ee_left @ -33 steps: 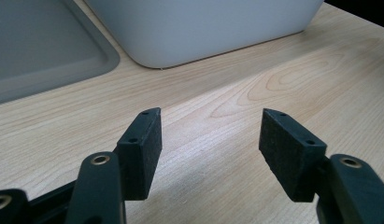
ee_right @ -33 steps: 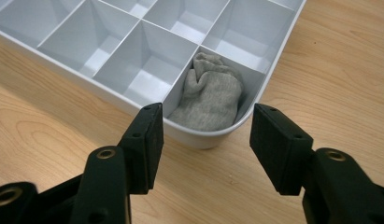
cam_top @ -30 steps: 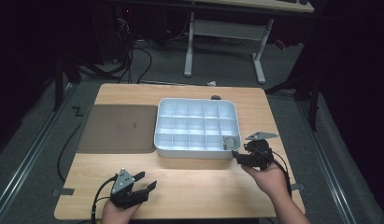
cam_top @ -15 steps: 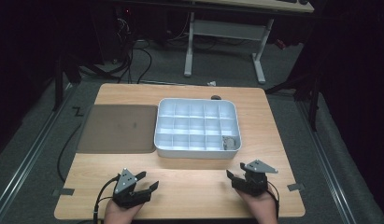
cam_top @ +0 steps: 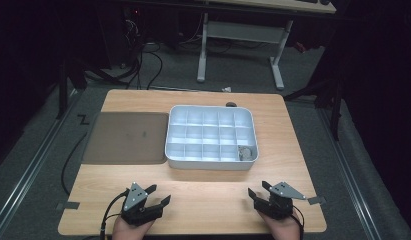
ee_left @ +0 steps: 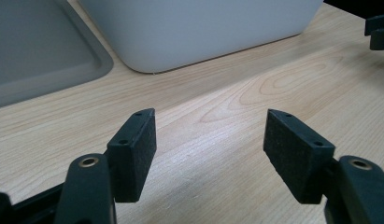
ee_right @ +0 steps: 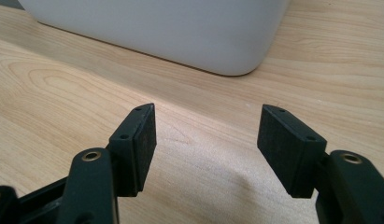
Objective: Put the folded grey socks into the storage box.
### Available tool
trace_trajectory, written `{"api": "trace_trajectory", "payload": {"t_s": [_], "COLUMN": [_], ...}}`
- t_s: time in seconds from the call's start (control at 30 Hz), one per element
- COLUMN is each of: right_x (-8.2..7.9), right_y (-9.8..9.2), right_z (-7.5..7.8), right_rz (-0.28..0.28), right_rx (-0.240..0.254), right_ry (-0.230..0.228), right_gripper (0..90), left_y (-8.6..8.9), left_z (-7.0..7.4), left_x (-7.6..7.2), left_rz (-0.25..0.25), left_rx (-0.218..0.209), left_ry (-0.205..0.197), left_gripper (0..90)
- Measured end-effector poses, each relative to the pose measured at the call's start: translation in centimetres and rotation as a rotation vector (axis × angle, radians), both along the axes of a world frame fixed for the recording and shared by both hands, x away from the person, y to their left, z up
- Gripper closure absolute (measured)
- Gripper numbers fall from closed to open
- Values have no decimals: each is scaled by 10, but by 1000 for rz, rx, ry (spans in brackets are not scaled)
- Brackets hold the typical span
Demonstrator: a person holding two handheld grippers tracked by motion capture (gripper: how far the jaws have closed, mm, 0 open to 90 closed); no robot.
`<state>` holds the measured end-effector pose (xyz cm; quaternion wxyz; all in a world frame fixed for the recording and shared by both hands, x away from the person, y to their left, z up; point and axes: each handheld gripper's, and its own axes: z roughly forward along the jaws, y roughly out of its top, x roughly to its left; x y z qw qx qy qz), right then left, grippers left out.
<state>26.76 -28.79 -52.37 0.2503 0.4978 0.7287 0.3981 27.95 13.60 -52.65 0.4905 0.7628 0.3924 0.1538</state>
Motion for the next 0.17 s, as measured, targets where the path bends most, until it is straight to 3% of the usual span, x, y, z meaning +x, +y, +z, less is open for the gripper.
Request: {"api": "trace_trajectory", "payload": {"t_s": [0.17], "right_x": [-1], "right_y": [0], "right_z": [0], "right_rz": [-6], "right_rx": [2], "right_ry": [-6], "right_gripper": [365], "left_y": [2], "left_z": [2], "left_x": [2], "left_rz": [3], "left_rx": [-25], "left_ry": [-1], "left_gripper": [353]}}
